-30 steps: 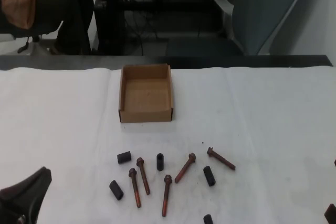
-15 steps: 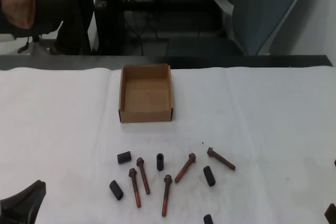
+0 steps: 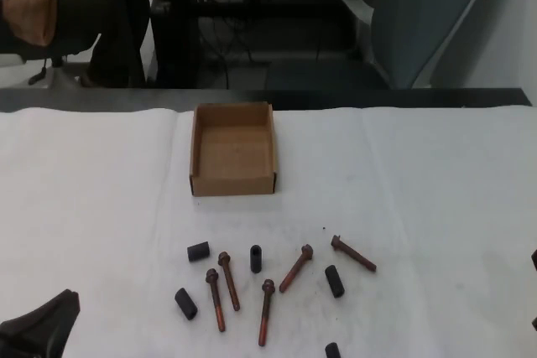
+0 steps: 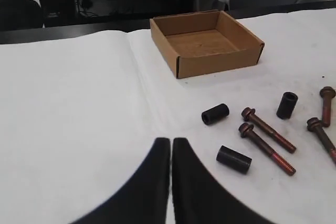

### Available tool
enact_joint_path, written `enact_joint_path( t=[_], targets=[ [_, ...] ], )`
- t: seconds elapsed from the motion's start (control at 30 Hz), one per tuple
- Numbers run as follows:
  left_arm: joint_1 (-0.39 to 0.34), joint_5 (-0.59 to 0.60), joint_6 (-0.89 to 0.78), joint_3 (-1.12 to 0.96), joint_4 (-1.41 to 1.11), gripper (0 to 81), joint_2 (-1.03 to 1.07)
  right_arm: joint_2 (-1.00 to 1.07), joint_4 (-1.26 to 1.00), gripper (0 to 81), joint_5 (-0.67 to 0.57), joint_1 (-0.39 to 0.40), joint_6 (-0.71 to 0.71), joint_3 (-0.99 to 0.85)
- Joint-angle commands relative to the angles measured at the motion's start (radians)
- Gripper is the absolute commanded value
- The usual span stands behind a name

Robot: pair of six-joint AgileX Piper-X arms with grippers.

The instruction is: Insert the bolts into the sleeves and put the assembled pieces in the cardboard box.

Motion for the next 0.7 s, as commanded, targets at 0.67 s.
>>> enact_joint_path(
  t=[0.67],
  targets=[
    [0.002,0.121,-0.264,-0.008,0.059,10.5,0.003,-0.001,0.254,0.0,-0.181,0.074,-0.122,-0.011]
  ],
)
